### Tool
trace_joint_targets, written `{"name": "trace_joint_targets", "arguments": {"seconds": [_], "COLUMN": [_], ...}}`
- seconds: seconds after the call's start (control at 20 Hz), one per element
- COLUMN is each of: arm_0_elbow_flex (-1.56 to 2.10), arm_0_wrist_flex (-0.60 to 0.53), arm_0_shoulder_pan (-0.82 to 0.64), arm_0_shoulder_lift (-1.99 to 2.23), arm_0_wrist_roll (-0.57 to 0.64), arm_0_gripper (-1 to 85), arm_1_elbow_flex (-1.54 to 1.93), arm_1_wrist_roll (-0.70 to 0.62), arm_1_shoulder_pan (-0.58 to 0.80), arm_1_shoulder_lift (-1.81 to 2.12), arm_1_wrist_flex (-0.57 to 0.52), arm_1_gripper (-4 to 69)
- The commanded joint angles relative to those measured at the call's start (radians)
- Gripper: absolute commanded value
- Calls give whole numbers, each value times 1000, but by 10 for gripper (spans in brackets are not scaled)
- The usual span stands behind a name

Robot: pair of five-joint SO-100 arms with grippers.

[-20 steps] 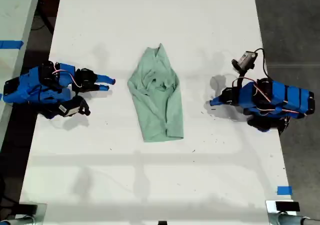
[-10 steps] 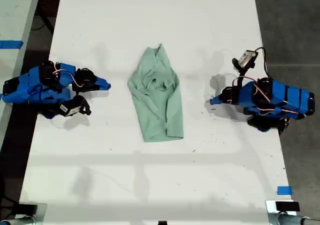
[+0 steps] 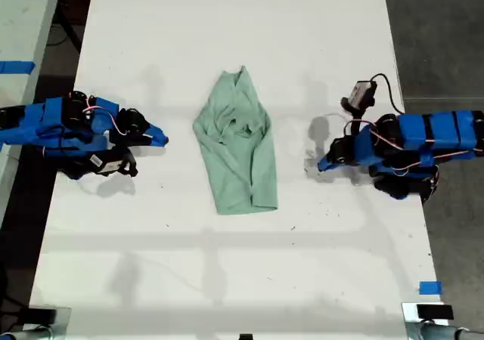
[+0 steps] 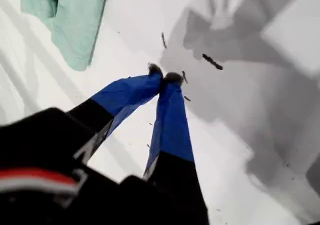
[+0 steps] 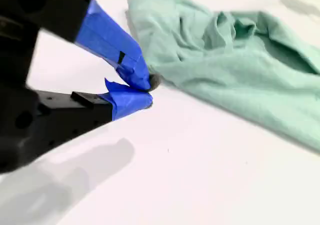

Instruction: Fold t shirt

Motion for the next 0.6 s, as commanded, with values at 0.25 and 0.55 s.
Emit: {"name": "trace_joint_targets", "arguments": {"seconds": [0.25, 0.55], "arm_0_elbow_flex": [-1161, -1453], "arm_0_wrist_flex": [61, 91], "arm_0_shoulder_pan": [167, 222], "arm_0_shoulder_lift": [-1388, -1720], "arm_0_wrist_roll": [92, 95], "arm_0_gripper": [213, 233], "arm_1_elbow_flex": [-1187, -1373], "arm_1_wrist_roll": [52, 46], "arm_1_shoulder_pan": [-176, -204], "arm_1_shoulder_lift": [-1117, -1247], "arm_1_wrist_flex": [241, 307], "arm_1_gripper": [153, 265]}}
